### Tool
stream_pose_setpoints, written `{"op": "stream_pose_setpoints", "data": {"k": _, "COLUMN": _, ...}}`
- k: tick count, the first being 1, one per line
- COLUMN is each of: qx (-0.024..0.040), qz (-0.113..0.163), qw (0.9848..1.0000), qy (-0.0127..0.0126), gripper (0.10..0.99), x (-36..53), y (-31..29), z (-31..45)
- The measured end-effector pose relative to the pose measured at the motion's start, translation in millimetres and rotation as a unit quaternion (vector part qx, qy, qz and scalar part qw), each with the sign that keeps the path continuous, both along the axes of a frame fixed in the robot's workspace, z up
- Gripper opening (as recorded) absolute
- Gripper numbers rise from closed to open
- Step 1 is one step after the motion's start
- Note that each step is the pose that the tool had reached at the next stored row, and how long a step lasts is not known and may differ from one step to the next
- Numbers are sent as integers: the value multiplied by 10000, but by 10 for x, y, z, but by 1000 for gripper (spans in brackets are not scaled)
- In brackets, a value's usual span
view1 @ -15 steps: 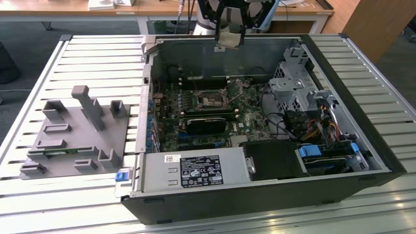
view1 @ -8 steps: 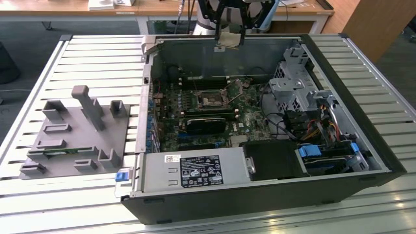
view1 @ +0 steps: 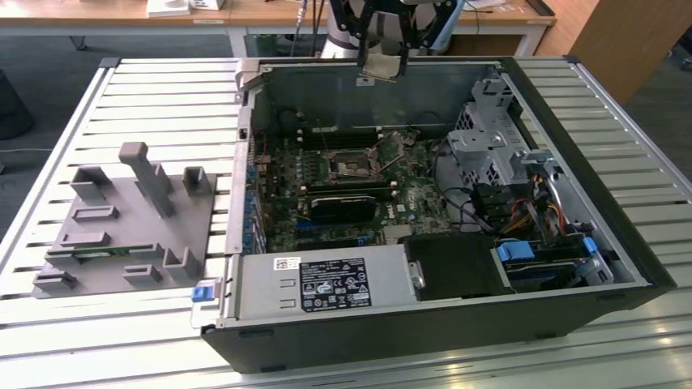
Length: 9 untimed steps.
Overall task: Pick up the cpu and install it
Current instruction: 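Place the cpu into insertion slot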
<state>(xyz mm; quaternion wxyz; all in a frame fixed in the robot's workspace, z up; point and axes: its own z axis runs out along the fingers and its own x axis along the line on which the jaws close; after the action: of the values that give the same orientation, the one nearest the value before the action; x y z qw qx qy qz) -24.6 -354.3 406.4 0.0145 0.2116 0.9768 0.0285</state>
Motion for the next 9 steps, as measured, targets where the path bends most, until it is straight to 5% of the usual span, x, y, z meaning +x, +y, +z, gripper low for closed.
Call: {"op": "stream_pose_setpoints", "data": {"k": 9, "qx": 0, "qz": -178, "qw": 9998, "qy": 0, "gripper": 533, "x": 0, "y": 0, "z": -1}}
